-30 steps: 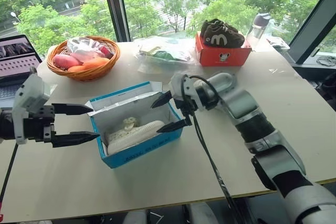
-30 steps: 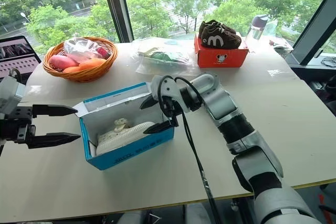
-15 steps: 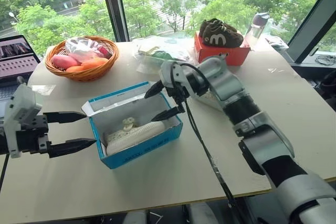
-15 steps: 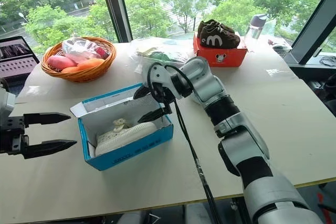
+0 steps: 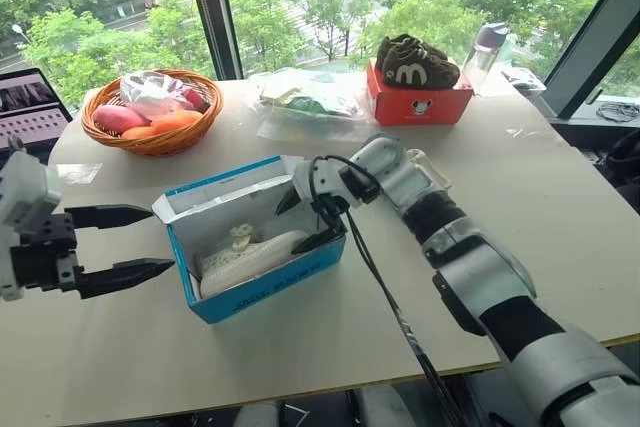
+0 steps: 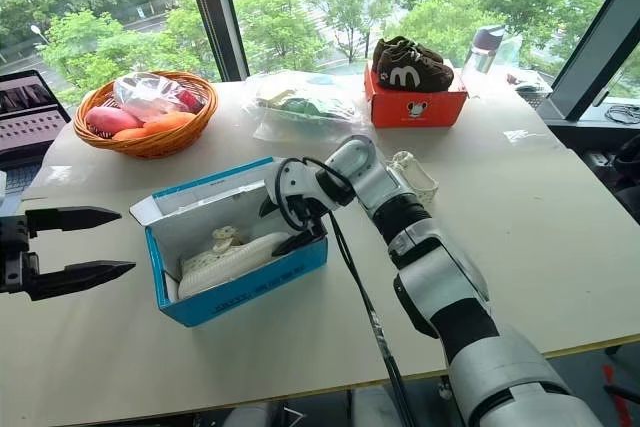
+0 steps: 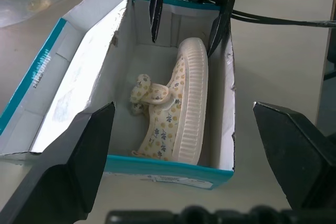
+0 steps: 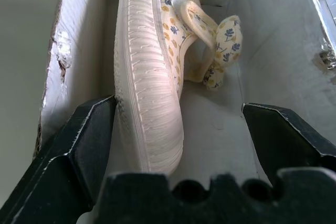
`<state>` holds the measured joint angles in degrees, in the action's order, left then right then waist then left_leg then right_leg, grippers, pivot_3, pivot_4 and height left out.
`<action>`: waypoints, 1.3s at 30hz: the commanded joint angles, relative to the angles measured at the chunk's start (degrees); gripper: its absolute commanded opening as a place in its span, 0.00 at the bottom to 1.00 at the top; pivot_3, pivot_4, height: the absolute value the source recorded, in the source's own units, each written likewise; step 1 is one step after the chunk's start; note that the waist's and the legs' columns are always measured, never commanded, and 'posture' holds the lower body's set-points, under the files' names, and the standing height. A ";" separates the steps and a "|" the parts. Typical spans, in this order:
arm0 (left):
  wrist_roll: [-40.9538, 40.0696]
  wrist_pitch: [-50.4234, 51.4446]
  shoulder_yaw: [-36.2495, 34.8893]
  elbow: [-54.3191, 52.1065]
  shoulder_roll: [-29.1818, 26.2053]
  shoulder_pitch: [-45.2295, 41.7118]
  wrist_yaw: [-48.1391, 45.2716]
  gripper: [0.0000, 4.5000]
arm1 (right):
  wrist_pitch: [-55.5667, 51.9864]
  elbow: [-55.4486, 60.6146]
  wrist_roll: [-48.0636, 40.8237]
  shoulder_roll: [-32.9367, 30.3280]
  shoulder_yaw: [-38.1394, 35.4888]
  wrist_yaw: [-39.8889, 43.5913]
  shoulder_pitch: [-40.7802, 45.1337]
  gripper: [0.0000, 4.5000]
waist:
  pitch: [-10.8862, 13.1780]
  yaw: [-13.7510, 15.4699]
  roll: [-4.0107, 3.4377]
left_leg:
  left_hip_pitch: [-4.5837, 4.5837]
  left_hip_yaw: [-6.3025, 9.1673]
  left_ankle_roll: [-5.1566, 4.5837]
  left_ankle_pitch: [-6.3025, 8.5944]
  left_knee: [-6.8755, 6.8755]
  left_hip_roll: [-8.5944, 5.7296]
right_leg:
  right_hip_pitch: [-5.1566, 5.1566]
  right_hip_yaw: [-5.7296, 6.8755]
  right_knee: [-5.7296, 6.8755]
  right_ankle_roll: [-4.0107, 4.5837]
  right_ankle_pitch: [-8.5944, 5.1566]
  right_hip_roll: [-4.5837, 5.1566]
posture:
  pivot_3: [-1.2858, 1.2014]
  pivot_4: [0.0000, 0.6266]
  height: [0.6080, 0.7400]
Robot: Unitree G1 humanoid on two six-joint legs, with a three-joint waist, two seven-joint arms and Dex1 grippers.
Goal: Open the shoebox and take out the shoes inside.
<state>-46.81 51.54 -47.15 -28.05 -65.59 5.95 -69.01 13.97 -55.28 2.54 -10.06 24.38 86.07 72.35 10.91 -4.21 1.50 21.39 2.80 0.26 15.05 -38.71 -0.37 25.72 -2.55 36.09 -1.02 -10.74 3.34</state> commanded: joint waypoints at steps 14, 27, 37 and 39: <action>-0.02 -1.44 -0.23 1.40 -2.33 -1.52 -0.11 1.00 | 2.18 -3.11 0.75 2.53 -3.15 1.34 2.41 0.09 | 0.00 -0.72 0.00 | -0.10 -0.01 0.07 0.04 0.01 0.16 | -0.04 0.00 -0.01 0.09 0.02 -0.15 | 0.52 0.24 1.00; 0.05 -2.82 3.01 2.84 -2.78 -3.77 -0.23 1.00 | 3.92 9.26 -1.29 2.45 -7.14 -4.05 4.73 0.08 | 0.01 -1.40 -0.02 | 0.28 0.07 0.14 0.04 0.01 0.17 | 0.46 -0.02 0.12 0.11 0.04 -0.14 | 0.52 0.24 1.00; 2.01 -7.66 11.94 9.32 -4.57 -11.15 -2.34 1.00 | -2.29 12.05 -0.60 -9.66 -10.59 -5.15 8.55 0.08 | 0.02 -0.26 -0.02 | 0.59 0.02 0.28 -0.01 -0.11 0.02 | 0.53 0.06 0.05 0.12 0.05 0.02 | 0.52 0.24 1.00; 2.31 -9.08 16.02 11.17 -4.57 -14.71 -3.02 1.00 | -5.69 13.37 0.24 -13.38 -10.63 -4.49 8.55 0.08 | 0.01 0.19 -0.02 | 0.58 -0.06 0.29 -0.01 -0.10 0.01 | 0.54 0.08 0.05 0.13 0.05 -0.01 | 0.52 0.24 1.00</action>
<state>-44.86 44.69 -33.63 -18.29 -69.09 -6.12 -71.10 11.73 -44.51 3.23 -21.02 15.97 81.88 79.24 10.92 -4.02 1.48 21.98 2.66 0.54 15.04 -38.79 -0.41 26.25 -2.44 36.11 -0.89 -10.69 3.30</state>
